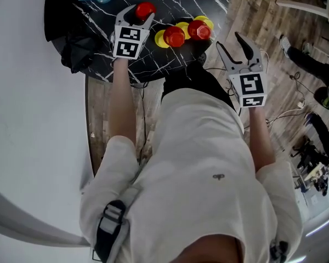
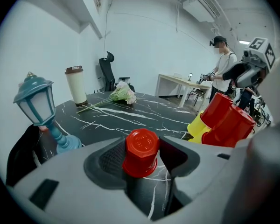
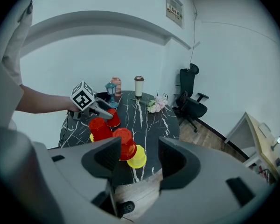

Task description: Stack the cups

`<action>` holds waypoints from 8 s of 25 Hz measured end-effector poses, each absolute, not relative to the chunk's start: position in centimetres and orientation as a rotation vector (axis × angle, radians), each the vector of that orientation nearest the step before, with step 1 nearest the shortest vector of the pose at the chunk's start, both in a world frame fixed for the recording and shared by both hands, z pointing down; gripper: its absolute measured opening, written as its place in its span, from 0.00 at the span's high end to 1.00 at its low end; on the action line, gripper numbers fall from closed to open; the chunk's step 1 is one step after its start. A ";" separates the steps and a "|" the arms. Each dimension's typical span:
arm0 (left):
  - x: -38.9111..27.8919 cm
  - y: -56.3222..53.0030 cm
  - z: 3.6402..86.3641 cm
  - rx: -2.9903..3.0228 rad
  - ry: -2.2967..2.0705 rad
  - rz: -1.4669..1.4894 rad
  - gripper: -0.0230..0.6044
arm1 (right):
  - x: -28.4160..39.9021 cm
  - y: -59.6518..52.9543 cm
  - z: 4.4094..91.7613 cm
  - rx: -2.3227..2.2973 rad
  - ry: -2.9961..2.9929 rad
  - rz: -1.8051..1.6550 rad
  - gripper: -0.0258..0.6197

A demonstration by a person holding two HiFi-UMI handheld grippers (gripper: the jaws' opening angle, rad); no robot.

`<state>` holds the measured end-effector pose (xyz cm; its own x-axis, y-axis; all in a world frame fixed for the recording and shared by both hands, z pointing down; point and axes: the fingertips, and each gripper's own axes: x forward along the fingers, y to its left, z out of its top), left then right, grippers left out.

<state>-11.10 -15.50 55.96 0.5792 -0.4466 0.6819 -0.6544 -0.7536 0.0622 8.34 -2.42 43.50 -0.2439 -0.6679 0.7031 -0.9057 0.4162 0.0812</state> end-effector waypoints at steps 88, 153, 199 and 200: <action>0.5 -3.5 41.4 2.630 -0.741 1.065 0.60 | 12.4 3.1 41.1 1.274 -2.208 0.434 0.59; 6.0 6.8 36.3 2.639 -0.993 0.667 0.78 | 12.9 7.5 36.8 1.116 -2.431 0.282 0.85; 3.3 8.4 34.4 2.612 -1.151 0.495 0.95 | 9.8 8.2 33.4 1.066 -2.550 0.265 0.96; 3.3 8.4 34.5 2.611 -1.153 0.494 0.95 | 9.8 8.3 33.4 1.067 -2.550 0.267 0.96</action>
